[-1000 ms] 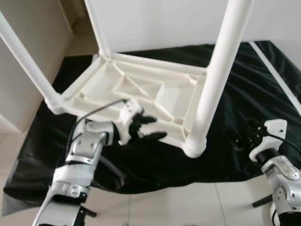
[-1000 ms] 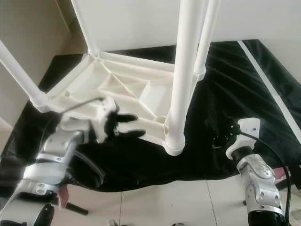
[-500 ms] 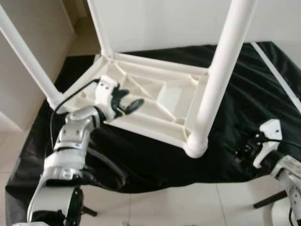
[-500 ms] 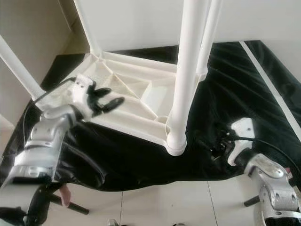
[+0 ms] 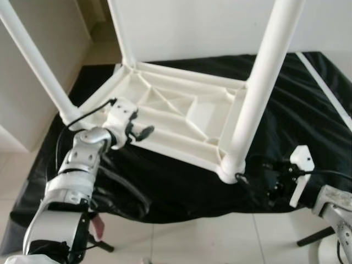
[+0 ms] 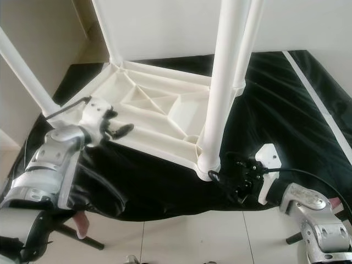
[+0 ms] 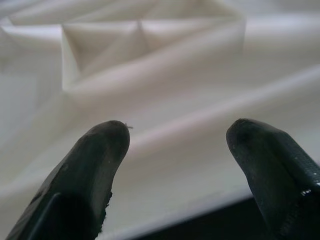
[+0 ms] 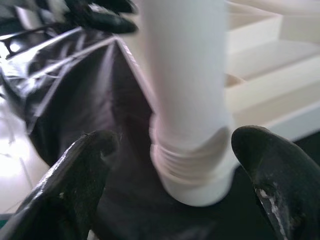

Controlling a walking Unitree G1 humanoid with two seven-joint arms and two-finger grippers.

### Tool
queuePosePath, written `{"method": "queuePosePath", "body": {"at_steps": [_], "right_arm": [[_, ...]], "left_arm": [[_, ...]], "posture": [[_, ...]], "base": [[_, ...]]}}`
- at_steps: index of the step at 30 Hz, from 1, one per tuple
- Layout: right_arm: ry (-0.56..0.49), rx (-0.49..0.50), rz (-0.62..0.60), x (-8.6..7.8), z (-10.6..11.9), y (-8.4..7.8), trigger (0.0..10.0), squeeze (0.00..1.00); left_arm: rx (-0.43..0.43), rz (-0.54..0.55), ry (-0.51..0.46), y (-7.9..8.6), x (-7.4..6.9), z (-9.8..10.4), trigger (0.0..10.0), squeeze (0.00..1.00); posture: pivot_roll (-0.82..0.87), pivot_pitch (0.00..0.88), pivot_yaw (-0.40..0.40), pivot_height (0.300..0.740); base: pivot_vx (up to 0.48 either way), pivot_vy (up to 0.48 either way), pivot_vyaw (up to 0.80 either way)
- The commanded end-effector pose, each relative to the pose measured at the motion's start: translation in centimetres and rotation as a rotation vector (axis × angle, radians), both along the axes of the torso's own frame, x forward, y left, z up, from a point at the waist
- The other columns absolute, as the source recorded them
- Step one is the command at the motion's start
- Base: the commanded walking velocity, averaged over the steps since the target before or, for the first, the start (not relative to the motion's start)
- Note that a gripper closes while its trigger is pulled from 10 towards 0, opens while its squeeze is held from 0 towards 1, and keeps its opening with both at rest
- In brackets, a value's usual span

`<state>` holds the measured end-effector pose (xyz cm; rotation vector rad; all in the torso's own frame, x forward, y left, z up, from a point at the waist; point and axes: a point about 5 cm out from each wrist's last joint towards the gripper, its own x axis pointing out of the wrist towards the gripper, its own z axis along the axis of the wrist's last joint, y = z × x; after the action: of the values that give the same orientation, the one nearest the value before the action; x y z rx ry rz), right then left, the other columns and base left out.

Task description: Building children table

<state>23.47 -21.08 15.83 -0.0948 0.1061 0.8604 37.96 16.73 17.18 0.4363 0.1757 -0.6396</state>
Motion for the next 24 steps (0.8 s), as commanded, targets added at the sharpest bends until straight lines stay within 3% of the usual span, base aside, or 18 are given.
{"method": "queuePosePath", "body": {"at_steps": [1, 12, 16, 24], "right_arm": [[0.004, 0.005, 0.023, -0.2, 0.2, 0.4, 10.0, 0.00], [-0.047, 0.043, -0.029, 1.0, 0.2, 2.0, 10.0, 0.00], [-0.064, 0.056, -0.066, 1.6, 0.3, 2.4, 10.0, 0.00], [-0.078, 0.101, -0.110, 2.4, 0.4, 3.4, 10.0, 0.00]], "left_arm": [[0.061, 0.232, -0.116, 0.9, 0.7, 0.0, 10.0, 0.00], [0.097, 0.192, -0.127, -0.6, 1.0, -0.4, 10.0, 0.00], [0.165, 0.157, -0.151, -1.1, 1.1, -0.6, 10.0, 0.00], [0.202, 0.159, -0.182, -1.6, 1.3, -0.5, 10.0, 0.00]], "posture": [[-0.10, 0.057, 0.044, 0.740], [-0.10, 0.055, 0.043, 0.740], [-0.10, 0.055, 0.044, 0.740], [-0.11, 0.055, 0.046, 0.740]], "base": [[0.000, 0.000, 0.00], [0.000, 0.000, 0.00], [0.000, 0.000, 0.00], [0.000, 0.000, 0.00]]}}
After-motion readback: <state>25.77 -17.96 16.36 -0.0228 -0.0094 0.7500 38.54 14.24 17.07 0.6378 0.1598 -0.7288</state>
